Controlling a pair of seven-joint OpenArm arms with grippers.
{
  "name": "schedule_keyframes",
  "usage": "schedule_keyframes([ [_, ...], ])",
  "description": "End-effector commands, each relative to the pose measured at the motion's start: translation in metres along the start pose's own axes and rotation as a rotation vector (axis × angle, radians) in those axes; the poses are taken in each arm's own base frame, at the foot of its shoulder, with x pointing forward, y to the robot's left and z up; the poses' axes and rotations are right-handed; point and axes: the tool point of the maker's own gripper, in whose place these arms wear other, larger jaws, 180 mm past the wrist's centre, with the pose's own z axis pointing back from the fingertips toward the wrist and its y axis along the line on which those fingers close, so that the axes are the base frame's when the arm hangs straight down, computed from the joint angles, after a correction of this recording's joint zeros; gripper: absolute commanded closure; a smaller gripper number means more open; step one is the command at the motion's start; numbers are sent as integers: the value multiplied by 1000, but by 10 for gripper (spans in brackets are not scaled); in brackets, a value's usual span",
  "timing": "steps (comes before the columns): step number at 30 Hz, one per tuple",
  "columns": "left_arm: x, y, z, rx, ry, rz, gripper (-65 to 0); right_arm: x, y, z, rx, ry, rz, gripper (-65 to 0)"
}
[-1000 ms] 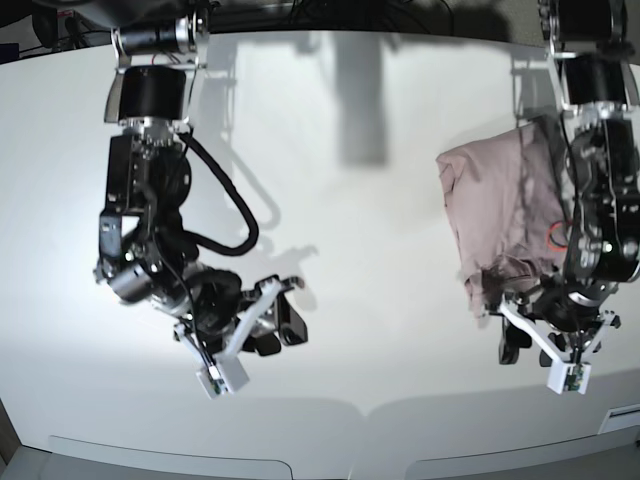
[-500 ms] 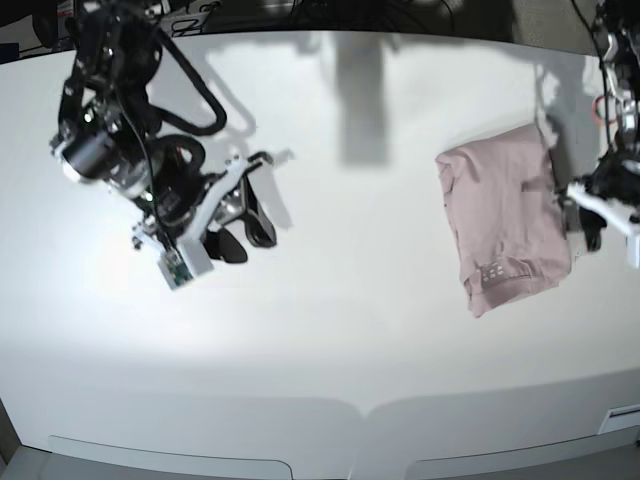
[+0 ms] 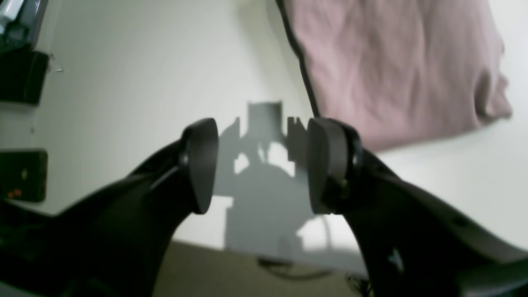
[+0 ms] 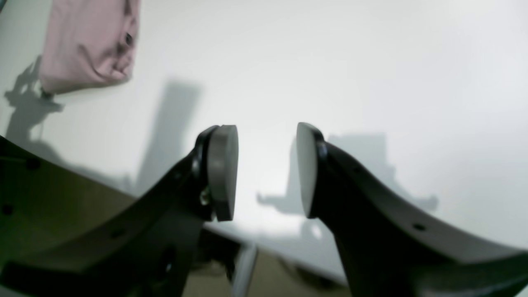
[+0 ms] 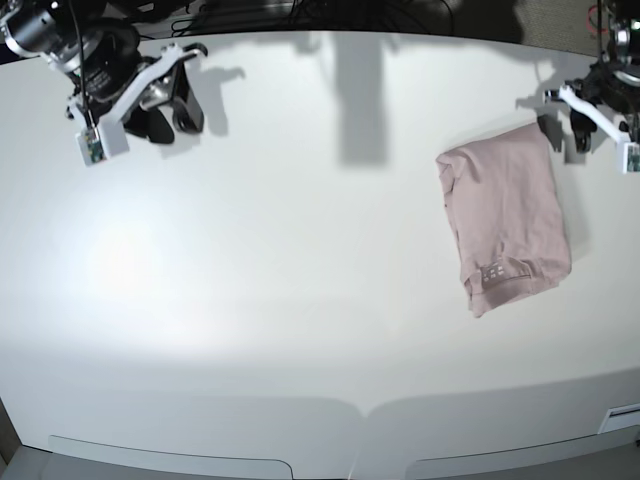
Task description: Fold the T-shirt properly
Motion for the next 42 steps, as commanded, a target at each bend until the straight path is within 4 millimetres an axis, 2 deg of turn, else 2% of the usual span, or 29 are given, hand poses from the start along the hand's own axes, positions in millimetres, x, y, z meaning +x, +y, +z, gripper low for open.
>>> schedule_keyframes([
  [1,9,2,7,6,-34,-20,-335,3,3,6,11,-24,-1,-241],
  [3,-3,4,11,16,6,-51,-335,-15,7,13,27,31,-35,-241],
  [8,-46,22,27,72,155,-208,-335,-55,26,31,83,162,-111,-241],
  [13,-99,22,56,33,313,-239,-335,-94,40,50,108,314,-154,-241],
  [18,-147,29,93,36,478,-250,-335,-120,53,69,129,413,-196,-241],
  [20,-164,28,106,12,527,-240,-335,-124,57,70,143,419,-214,-241],
  [22,-184,27,111,-11,564,-206,-335,-141,62,65,172,443,-278,-241],
  [25,-220,35,108,-8,624,-137,-335,-182,72,50,214,493,-407,-241],
  [28,-267,47,102,38,724,-61,-335,-228,83,37,249,578,-468,-241],
  [31,-317,52,102,82,814,20,-335,-264,87,29,274,659,-437,-241],
  [34,-356,58,99,121,862,78,-335,-289,81,17,273,722,-357,-241],
  [37,-376,47,79,85,895,136,-335,-313,74,4,292,798,-318,-241],
  [40,-380,33,52,42,904,190,-335,-338,70,-4,333,901,-281,-241],
  [42,-384,28,41,34,914,220,-335,-358,66,-3,354,988,-242,-241],
])
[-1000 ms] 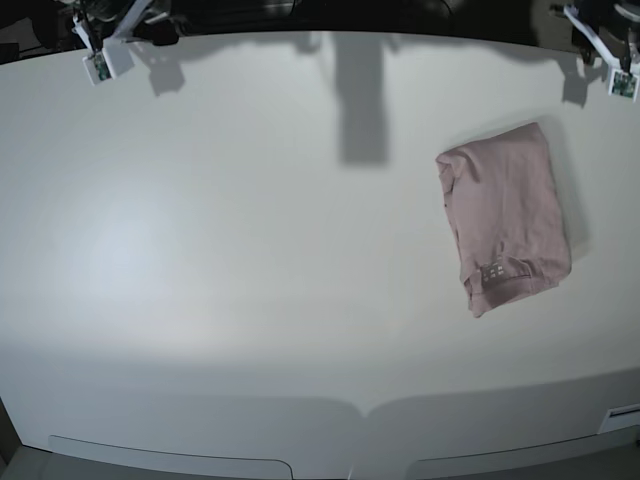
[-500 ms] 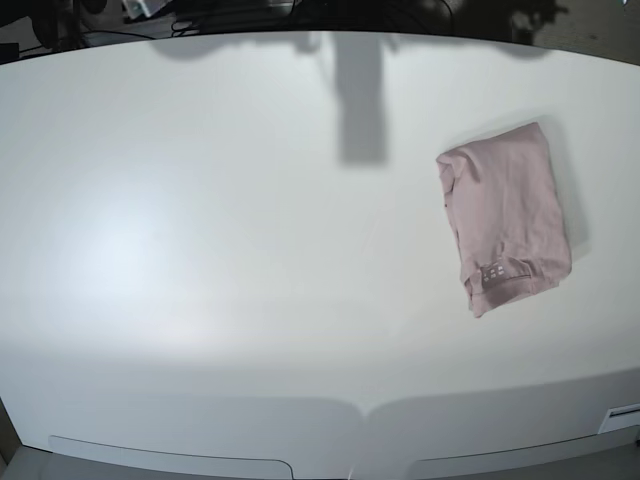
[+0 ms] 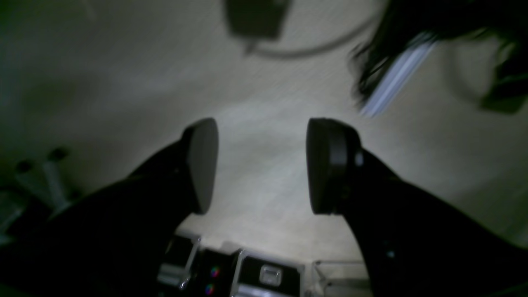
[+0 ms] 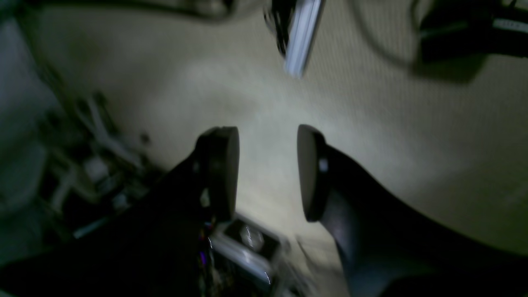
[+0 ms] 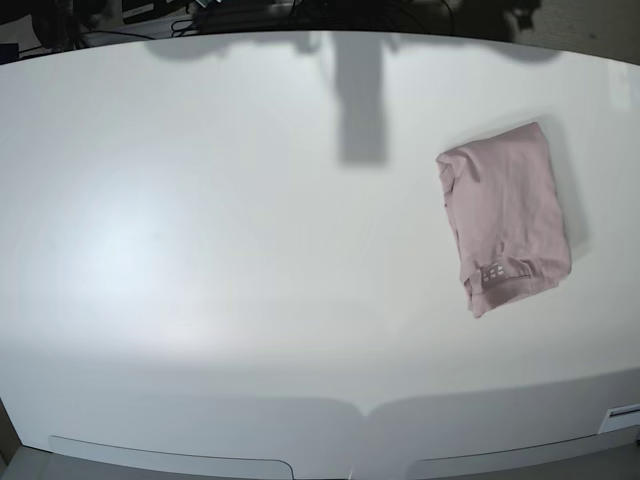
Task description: Fold the T-shirt properly
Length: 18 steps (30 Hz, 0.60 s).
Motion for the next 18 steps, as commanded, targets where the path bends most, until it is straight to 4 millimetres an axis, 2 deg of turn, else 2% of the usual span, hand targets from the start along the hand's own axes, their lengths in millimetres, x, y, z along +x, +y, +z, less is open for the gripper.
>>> schedule_keyframes([
  [1,-20,14,0,22,53,-4,-335,-13,-6,-3,-2,52,10,-241],
  [5,-34,5,-14,-38,45,-32,-335,-33,-30,-21,-58,154,52,-241],
  [8,-34,4,-24,-34,-30,-58,-335,-38,-45,-31,-126,175,60,-241],
  [10,-31,-4,-31,-36,-83,-119,-335,-42,-56,-33,-177,221,61,-241],
  [13,-38,-32,-42,-103,-75,-247,-335,-46,-70,-33,-237,284,99,-241],
  [15,-45,-54,-46,-174,-51,-249,-335,-42,-76,-33,-259,296,108,-241],
  [18,-43,-77,-49,-234,-61,-228,-335,-30,-81,-31,-276,288,122,-241],
])
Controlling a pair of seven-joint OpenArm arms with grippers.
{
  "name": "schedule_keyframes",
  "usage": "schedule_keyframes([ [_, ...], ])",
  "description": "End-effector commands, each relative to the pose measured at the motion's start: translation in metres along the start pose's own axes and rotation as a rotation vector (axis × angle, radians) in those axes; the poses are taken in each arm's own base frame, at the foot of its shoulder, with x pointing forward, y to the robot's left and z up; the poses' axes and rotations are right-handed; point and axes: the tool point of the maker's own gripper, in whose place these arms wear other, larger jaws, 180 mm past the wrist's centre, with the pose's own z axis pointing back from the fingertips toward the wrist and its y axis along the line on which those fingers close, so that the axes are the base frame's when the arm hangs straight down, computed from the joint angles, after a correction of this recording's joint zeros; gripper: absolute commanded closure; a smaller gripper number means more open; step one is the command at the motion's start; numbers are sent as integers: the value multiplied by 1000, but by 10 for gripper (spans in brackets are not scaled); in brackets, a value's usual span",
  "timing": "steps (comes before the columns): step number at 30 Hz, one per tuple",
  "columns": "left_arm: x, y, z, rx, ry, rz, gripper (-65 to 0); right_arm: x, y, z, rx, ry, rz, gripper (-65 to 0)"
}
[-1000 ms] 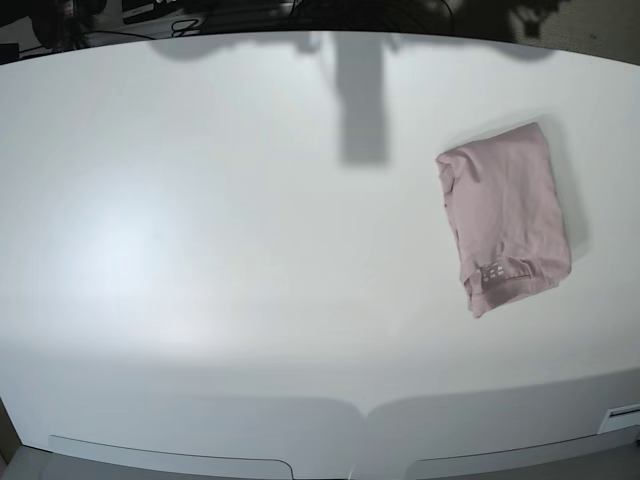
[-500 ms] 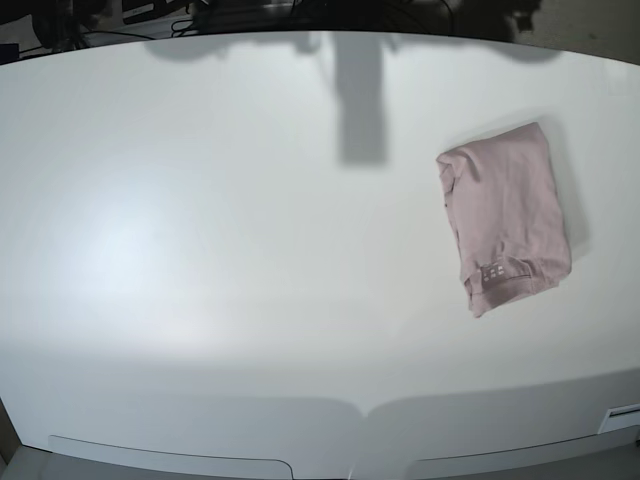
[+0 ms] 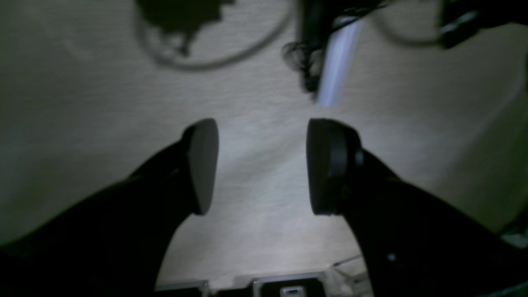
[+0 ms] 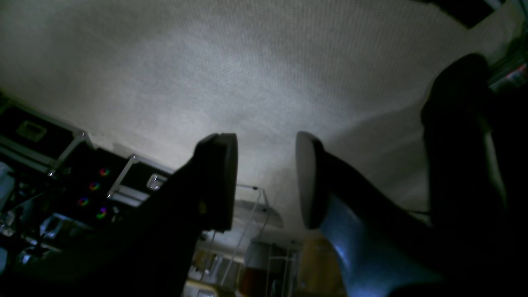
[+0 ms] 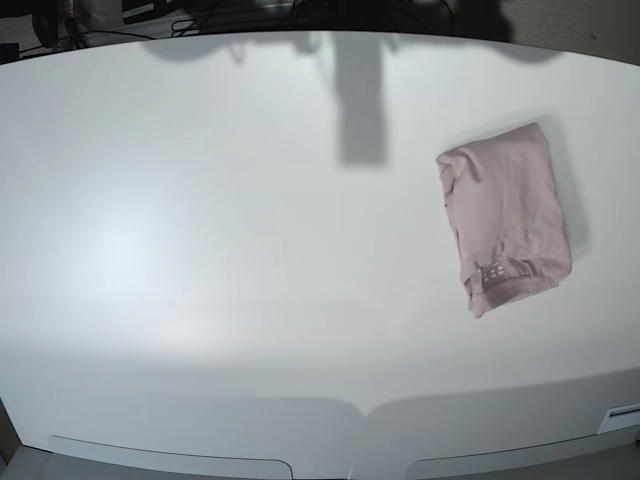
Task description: Fold the T-shirt properly
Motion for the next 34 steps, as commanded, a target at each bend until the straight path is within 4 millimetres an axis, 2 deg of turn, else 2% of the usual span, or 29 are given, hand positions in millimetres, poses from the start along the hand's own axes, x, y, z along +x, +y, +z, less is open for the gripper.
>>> schedule_keyframes([
  [1,3,10,3,17,-14,-7,-335,-1,-5,2,-8,4,3,-241],
  [5,16,8,1,11,-26,-34,-335,11,-13,8,-20,-13,1,-241],
  [13,12,-9,-2,-33,2,-130,-335,37,-17,12,-28,-129,2,-241],
  [17,10,-14,-3,-43,13,-144,-335,66,-28,19,-81,-289,-27,-241],
  [21,7,-20,-5,-53,18,-138,-335,93,-52,32,-196,-494,-97,-241],
  [24,5,-33,-8,-73,16,-128,-335,96,-63,36,-232,-578,-164,-241],
  [28,7,-52,-12,-101,6,-115,-335,93,-66,35,-239,-596,-174,-241],
  [34,15,-61,-15,-114,-13,-111,-335,103,-65,40,-240,-652,-168,-242],
])
